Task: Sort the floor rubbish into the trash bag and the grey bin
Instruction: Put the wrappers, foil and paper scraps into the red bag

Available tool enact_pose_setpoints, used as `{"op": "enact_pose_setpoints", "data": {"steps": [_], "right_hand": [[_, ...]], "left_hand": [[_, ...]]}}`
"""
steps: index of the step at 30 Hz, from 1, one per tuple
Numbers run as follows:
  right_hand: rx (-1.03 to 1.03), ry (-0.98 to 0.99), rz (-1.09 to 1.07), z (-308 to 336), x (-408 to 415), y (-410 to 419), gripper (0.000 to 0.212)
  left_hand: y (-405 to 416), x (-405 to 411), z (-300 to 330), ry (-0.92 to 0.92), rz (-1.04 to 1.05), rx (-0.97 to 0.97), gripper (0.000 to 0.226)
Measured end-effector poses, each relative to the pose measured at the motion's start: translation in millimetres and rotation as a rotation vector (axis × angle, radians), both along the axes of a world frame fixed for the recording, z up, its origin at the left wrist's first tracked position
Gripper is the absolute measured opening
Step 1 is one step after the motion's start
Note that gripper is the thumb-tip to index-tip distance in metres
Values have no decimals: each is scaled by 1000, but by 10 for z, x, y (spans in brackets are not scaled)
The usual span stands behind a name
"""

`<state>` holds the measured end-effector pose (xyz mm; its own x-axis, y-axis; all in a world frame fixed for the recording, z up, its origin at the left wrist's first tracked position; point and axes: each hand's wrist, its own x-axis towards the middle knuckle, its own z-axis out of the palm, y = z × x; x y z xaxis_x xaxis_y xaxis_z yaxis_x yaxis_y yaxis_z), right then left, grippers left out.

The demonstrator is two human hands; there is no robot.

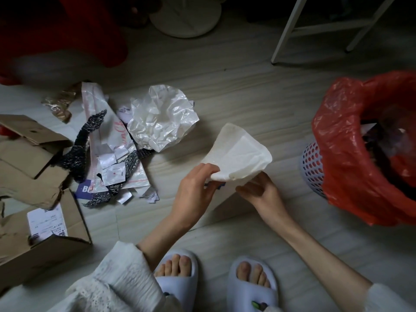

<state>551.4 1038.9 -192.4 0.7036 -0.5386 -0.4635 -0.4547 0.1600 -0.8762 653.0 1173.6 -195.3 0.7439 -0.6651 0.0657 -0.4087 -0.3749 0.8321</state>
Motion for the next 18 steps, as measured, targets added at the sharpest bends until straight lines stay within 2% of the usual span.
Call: {"op": "enact_pose_setpoints", "data": {"steps": [5,11,15,18], "right_hand": [[168,-97,-40,69,-10,-5,58],[102,-71,17,117,36,14,58],[-31,-12,15,63,77,79,56],[-86,15,-26,31,81,74,46]], "left_hand": [[-47,3,57,156,-85,-7,21],[-103,-11,72,337,-78,-40,21],[-150,-74,63,258,-66,-51,17],[-162,-80,35,186,-19,-2,11]]}}
